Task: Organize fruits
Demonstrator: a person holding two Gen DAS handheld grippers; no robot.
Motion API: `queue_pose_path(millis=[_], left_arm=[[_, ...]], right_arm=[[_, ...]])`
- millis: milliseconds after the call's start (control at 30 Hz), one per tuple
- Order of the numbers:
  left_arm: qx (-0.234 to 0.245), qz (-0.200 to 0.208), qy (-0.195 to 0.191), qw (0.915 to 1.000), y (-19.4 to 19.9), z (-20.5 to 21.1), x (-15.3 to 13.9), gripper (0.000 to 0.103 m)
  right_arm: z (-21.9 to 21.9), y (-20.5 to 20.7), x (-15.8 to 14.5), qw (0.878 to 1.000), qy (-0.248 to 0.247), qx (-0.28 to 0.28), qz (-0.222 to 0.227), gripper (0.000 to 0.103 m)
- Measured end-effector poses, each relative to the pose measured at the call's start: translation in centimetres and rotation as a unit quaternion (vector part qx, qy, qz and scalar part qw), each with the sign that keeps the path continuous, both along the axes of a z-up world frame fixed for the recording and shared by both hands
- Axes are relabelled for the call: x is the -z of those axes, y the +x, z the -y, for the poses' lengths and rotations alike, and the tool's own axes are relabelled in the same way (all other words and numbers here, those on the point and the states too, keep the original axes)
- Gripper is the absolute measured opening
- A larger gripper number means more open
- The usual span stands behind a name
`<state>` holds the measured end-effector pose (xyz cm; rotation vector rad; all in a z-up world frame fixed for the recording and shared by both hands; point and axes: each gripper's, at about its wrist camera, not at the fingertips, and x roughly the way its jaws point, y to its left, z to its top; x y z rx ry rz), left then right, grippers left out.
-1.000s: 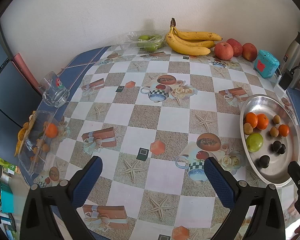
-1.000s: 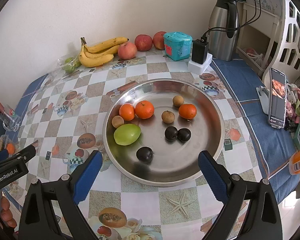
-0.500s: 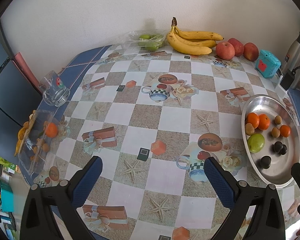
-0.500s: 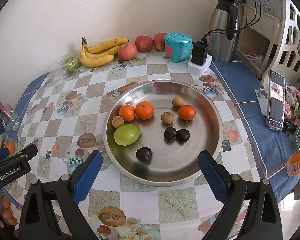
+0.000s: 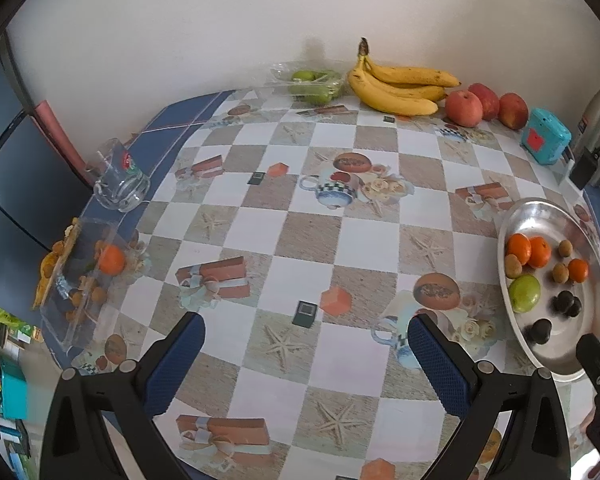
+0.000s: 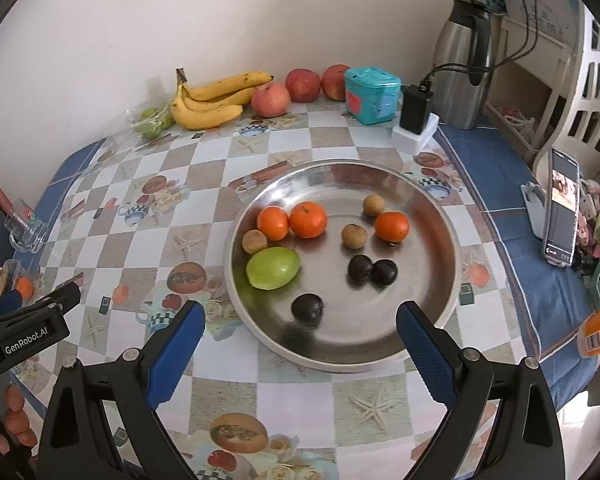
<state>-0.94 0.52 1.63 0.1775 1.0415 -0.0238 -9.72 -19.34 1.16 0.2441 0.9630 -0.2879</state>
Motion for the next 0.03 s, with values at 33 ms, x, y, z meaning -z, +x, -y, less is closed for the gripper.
queue_pose_path(millis=[33], left_arm=[[-0.001,-0.001,-0.001,1.0000,0.08,-0.15,0.02,0.103]], right_arm=[[-0.29,0.11,-0.01,1.000,0.000,-0.003,0.000,0.097]])
